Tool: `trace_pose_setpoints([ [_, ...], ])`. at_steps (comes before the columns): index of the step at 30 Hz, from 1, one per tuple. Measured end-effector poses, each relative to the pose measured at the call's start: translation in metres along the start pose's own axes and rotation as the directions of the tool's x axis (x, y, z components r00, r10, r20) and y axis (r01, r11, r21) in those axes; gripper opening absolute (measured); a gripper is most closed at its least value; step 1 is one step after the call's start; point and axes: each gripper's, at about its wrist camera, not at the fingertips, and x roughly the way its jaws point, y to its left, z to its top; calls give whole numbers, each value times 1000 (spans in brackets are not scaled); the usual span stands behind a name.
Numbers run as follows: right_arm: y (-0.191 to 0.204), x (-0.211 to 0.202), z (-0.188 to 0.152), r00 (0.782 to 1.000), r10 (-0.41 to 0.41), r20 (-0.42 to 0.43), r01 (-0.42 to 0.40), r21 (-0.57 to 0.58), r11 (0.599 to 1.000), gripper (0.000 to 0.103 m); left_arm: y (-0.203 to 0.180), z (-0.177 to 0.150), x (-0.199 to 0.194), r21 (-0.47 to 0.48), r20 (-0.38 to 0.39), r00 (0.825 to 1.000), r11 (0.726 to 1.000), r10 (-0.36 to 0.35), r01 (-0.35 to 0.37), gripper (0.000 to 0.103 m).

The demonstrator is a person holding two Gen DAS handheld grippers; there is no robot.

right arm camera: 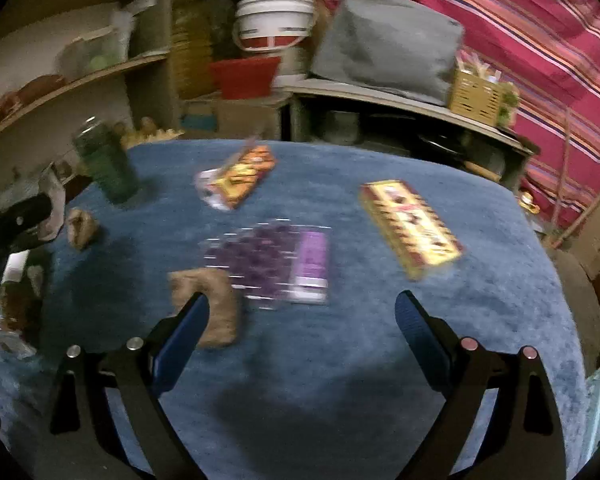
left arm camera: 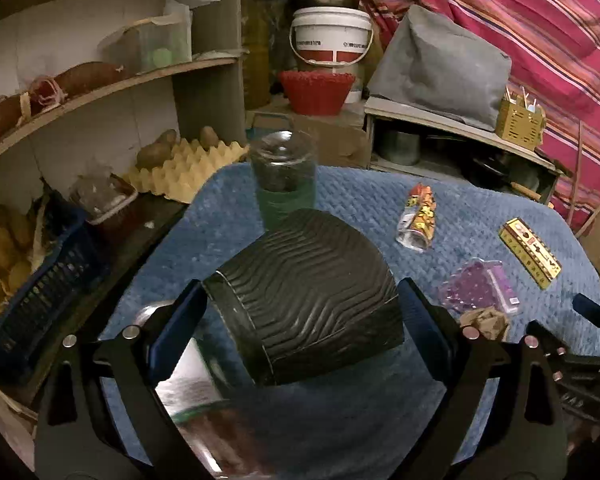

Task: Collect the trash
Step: 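Grasp the black cup with the left tool while the right grasps brown paper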

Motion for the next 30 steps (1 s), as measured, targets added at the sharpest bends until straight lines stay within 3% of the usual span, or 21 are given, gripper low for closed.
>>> trace_pose_setpoints([
  [9, 44, 25, 1, 998, -54, -30, 51, -79, 996, 90, 27, -5, -4, -11, -7, 999, 999, -38, 38, 92],
  [11, 46, 27, 1, 998, -53, -39, 50, -86, 995, 78, 30, -6, -3, -15, -10, 999, 999, -49, 49, 92],
  [13, 45, 32, 1, 997, -20, -74, 14, -79, 997, 53, 30, -7, -1, -22, -16, 998, 998, -62, 62, 92],
  [16, 47, 36, -1, 995, 25, -98, -32, -73, 997, 35, 27, -10, 3, -16, -28, 998, 998, -64, 64, 92],
  [22, 36, 17, -1, 999, 36, -31, -39, -82, 996, 33, 18, -10, 3, -18, -31, 996, 996, -88, 87, 92],
  [30, -32, -36, 2, 998, -33, 58, 34, -27, 999, 33, -9, -10, -6, 0, -8, 990, 990, -141, 141, 92],
])
